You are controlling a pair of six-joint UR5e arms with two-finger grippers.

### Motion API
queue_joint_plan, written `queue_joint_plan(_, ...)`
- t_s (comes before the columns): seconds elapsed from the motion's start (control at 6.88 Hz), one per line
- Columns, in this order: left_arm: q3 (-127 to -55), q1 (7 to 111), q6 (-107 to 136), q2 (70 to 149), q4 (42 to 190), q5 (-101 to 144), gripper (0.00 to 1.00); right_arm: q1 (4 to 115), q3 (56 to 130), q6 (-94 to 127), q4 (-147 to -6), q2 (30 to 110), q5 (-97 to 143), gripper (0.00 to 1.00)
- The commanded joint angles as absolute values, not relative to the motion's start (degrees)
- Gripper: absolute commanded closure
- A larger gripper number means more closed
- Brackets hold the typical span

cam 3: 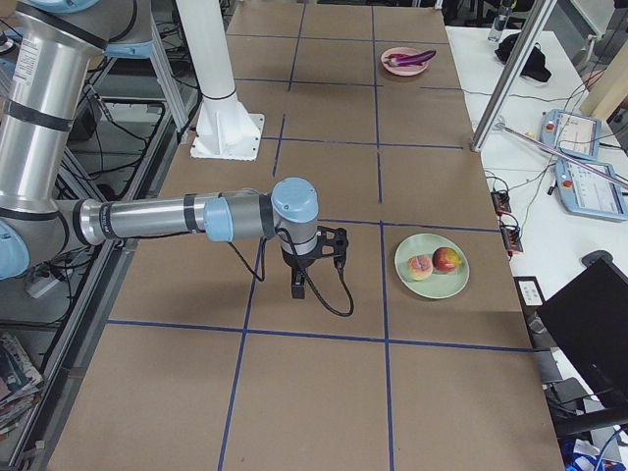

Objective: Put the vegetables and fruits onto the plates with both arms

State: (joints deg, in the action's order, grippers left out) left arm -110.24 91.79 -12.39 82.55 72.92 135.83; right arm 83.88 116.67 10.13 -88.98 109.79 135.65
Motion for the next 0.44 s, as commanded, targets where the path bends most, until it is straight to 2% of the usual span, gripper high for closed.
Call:
queue_joint_plan(0.0, -109.6, 91.8, -12.3, 82.3, 71.5, 135.8, 0.0, 84.8, 116.6, 10.1, -88.9, 109.7, 135.8, 0.0)
queue_joint_plan(0.29, -107.1, 91.8, -12.5, 80.8, 72.8, 135.9, 0.0, 85.9, 116.0, 9.7, -89.0, 109.8, 135.8, 0.0)
